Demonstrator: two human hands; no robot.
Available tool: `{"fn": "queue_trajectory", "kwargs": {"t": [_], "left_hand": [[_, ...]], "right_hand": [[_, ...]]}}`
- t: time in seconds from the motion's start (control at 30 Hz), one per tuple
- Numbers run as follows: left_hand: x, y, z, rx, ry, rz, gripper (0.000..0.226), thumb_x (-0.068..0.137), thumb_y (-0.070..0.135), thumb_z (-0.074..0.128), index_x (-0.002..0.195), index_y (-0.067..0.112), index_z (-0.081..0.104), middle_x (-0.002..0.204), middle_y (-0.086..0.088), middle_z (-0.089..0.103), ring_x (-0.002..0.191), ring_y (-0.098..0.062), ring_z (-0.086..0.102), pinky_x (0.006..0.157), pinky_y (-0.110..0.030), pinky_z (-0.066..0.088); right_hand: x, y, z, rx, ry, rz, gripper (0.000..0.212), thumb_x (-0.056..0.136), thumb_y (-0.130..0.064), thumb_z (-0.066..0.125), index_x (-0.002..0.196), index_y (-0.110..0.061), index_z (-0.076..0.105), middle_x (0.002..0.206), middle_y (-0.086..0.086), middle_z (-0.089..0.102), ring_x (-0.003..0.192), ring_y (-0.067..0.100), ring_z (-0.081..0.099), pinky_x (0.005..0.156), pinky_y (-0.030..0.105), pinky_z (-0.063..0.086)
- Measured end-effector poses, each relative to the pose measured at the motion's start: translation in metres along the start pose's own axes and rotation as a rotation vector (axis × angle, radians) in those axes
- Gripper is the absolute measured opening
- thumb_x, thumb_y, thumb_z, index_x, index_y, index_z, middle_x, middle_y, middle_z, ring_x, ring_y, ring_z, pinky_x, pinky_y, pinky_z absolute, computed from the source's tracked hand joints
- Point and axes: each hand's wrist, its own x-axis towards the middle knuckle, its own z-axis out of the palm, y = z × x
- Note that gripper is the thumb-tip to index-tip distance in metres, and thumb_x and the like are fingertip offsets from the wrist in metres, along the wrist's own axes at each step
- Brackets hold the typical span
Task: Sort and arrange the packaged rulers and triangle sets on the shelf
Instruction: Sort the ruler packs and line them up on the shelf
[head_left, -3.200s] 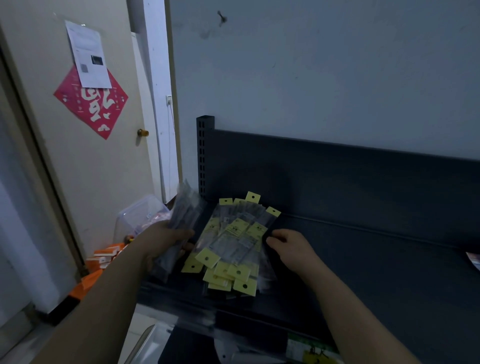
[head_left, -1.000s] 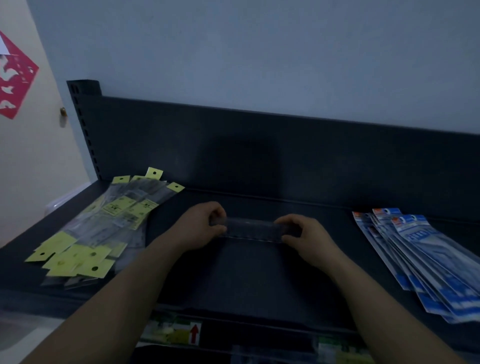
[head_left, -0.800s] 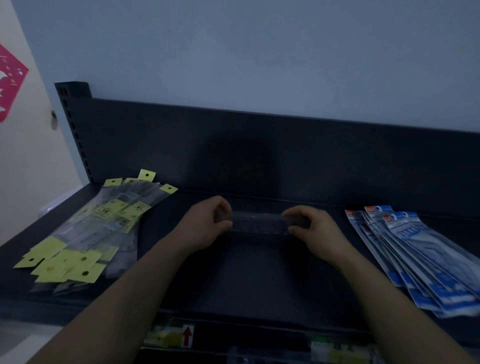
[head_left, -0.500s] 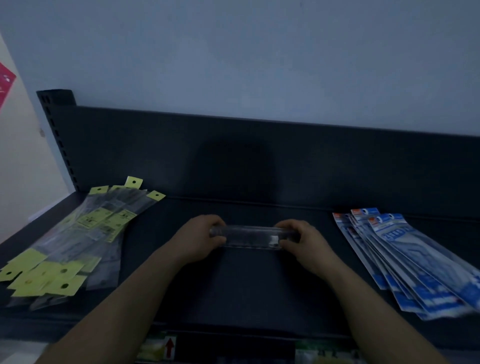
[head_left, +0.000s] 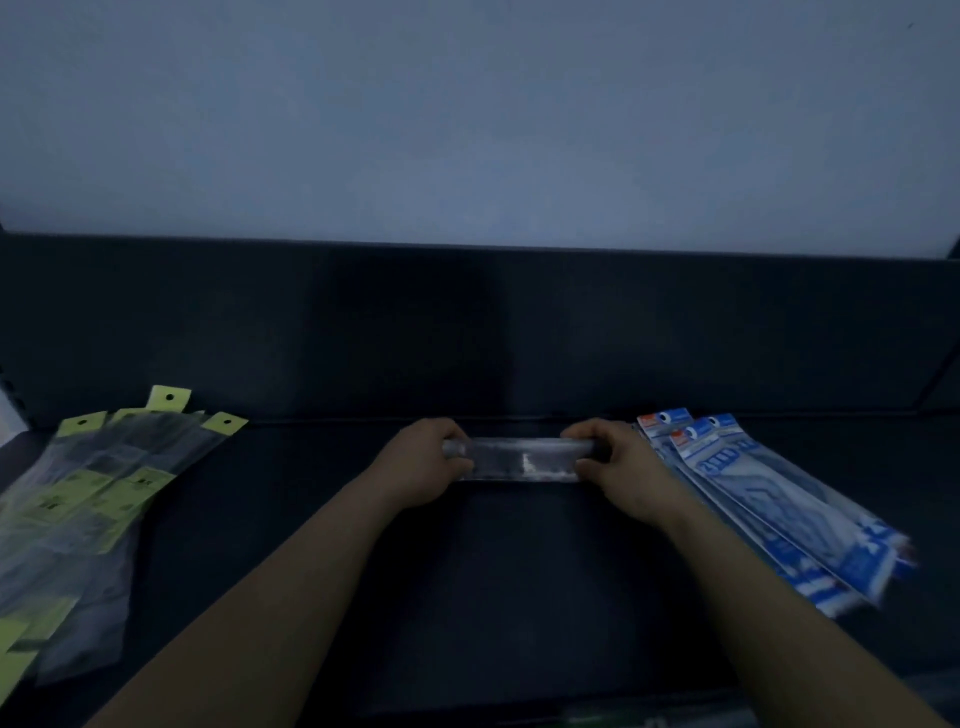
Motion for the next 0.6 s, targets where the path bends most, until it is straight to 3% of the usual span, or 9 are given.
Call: {"fn": "queue_trajectory", "kwargs": {"t": [0.17, 0.27, 0.37, 0.47, 0.6], "left_hand": [[0.025, 0.009, 0.010, 0.044, -0.005, -0.070, 0.019, 0.088, 0.028, 0.062, 0.106, 0.024, 0.059, 0.111, 0.001, 0.061, 0.095, -0.014, 0.056, 0.079, -0.029, 0.046], [0.032, 0.018, 0.013, 0.288, 0.001, -0.108, 0.033, 0.093, 0.035, 0.052, 0.125, 0.027, 0.053, 0.122, 0.001, 0.058, 0.109, -0.020, 0.053, 0.092, -0.035, 0.043], [0.039, 0.021, 0.020, 0.648, 0.091, -0.077, 0.042, 0.094, 0.041, 0.043, 0.135, 0.031, 0.044, 0.138, 0.001, 0.046, 0.127, -0.026, 0.038, 0.104, -0.045, 0.026], [0.040, 0.023, 0.035, 0.825, 0.131, 0.041, 0.052, 0.094, 0.037, 0.042, 0.145, 0.026, 0.033, 0.152, 0.000, 0.032, 0.140, -0.025, 0.024, 0.112, -0.055, 0.006], [0.033, 0.031, 0.046, 0.967, 0.054, 0.082, 0.059, 0.097, 0.038, 0.031, 0.151, 0.018, 0.018, 0.151, -0.001, 0.034, 0.137, -0.023, 0.032, 0.113, -0.060, -0.007]], "right_hand": [[0.032, 0.013, -0.005, -0.130, -0.044, -0.043, 0.033, 0.086, -0.001, 0.058, 0.114, -0.018, 0.061, 0.114, 0.003, 0.048, 0.108, 0.017, 0.051, 0.086, 0.016, 0.036], [0.049, 0.020, 0.001, -0.342, -0.087, -0.064, 0.039, 0.090, -0.013, 0.052, 0.128, -0.023, 0.053, 0.124, 0.008, 0.049, 0.119, 0.028, 0.042, 0.099, 0.031, 0.035], [0.058, 0.026, 0.012, -0.518, -0.078, -0.099, 0.044, 0.094, -0.024, 0.045, 0.137, -0.027, 0.041, 0.133, 0.006, 0.046, 0.126, 0.027, 0.033, 0.111, 0.038, 0.018], [0.058, 0.030, 0.023, -0.615, -0.113, -0.149, 0.051, 0.094, -0.029, 0.037, 0.144, -0.022, 0.029, 0.142, 0.006, 0.037, 0.134, 0.025, 0.025, 0.117, 0.048, -0.002], [0.051, 0.034, 0.029, -0.648, -0.165, -0.208, 0.060, 0.091, -0.035, 0.025, 0.148, -0.016, 0.019, 0.149, 0.005, 0.027, 0.139, 0.023, 0.017, 0.114, 0.053, -0.012]]}}
